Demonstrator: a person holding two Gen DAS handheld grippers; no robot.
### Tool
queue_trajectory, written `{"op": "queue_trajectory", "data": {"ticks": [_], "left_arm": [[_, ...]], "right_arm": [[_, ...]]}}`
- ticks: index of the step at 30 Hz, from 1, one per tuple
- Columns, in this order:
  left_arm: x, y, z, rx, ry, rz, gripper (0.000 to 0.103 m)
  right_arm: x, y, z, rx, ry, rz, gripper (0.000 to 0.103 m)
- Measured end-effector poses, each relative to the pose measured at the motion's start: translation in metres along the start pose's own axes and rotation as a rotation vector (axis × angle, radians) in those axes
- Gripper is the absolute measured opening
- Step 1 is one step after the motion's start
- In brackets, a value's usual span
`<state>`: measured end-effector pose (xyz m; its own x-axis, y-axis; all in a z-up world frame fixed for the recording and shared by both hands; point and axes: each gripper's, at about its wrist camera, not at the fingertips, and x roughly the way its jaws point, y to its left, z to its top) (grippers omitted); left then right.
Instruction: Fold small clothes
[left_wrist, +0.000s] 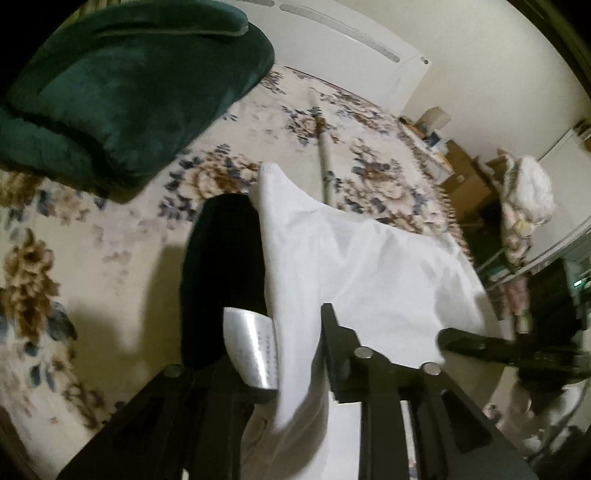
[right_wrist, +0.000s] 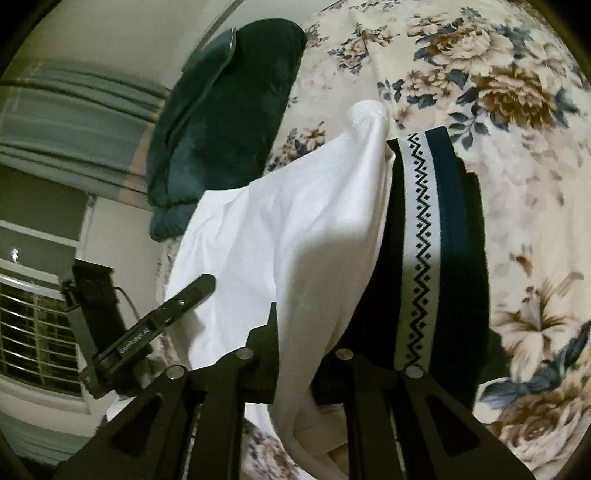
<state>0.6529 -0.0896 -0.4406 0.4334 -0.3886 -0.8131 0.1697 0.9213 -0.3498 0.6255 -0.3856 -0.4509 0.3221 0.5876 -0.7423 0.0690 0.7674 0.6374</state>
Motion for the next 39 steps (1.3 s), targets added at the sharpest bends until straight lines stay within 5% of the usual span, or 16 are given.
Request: {"op": "queue_trajectory", "data": {"ticks": [3, 6, 10, 19, 39], "left_arm": [[-0.011, -0.008, -0.002, 0.046, -0.032, 0.104, 0.031], [-0.020, -0.016, -0.008, 0.077, -0.056, 0.200, 0.049], [-0.030, -0.020, -0.020, 0.103, -0.067, 0.269, 0.094], [-0.080, -0.044, -0.038, 0.120, -0.086, 0.327, 0.102], [-0.328, -0.137, -0.096, 0.174, -0.186, 0.315, 0.102]], "right_arm": [[-0.007, 0.013, -0.002, -0.043, -0.019, -0.152, 0.041], [-0.014, 0.026, -0.012, -0.087, -0.066, -0.350, 0.064], [-0.023, 0.039, -0.038, -0.121, -0.124, -0.598, 0.102], [-0.084, 0.080, -0.095, -0.106, -0.298, -0.854, 0.103], [-0.307, 0.268, -0.255, -0.174, -0.521, -0.895, 0.103]]}}
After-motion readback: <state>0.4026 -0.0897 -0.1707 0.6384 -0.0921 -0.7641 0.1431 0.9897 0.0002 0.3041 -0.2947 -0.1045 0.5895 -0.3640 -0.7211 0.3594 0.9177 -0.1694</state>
